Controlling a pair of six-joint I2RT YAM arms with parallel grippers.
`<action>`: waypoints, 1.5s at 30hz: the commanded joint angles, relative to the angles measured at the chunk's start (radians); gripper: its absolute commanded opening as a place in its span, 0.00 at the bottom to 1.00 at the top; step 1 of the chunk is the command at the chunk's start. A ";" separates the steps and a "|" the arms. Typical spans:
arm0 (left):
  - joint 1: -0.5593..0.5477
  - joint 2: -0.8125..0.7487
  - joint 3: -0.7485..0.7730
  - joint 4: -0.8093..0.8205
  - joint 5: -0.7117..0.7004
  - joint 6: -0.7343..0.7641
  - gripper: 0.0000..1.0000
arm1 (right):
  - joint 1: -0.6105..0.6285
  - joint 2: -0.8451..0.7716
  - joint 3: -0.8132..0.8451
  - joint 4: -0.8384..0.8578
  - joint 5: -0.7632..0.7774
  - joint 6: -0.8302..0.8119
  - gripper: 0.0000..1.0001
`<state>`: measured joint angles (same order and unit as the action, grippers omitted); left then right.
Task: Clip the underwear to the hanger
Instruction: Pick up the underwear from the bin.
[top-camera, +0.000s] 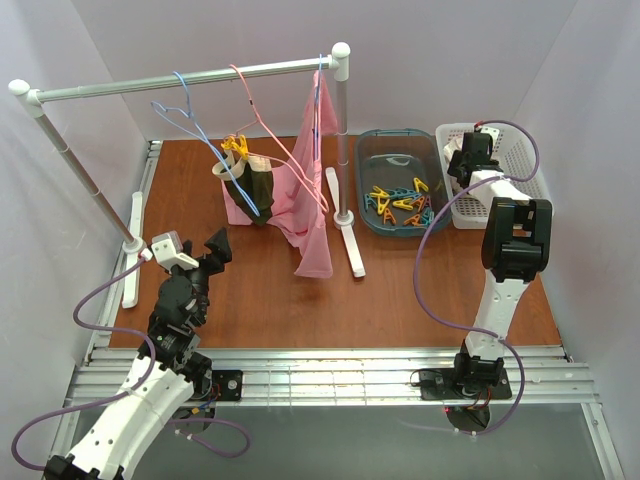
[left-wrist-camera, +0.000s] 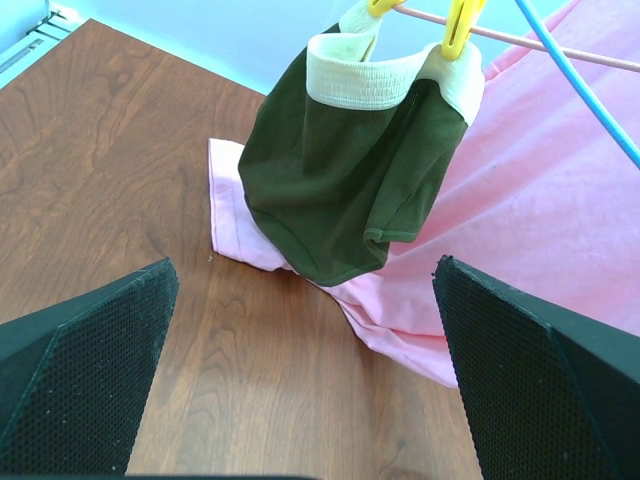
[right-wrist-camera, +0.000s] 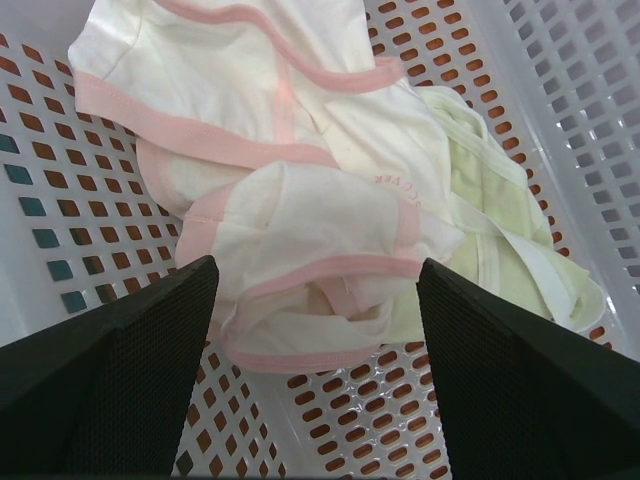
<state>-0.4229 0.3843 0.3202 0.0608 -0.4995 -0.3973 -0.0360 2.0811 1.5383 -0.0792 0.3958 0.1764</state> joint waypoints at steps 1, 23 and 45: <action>-0.004 -0.004 -0.007 -0.001 0.015 -0.003 0.94 | 0.004 0.013 0.023 0.007 -0.044 -0.009 0.73; -0.005 -0.061 -0.003 -0.027 0.010 -0.008 0.95 | 0.021 0.016 0.071 -0.088 -0.032 0.008 0.01; -0.005 -0.062 0.000 -0.033 0.029 -0.018 0.94 | 0.229 -0.636 -0.449 0.203 0.256 0.003 0.01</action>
<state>-0.4232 0.3233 0.3202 0.0551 -0.4789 -0.4118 0.1463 1.5455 1.1114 0.0444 0.5560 0.1917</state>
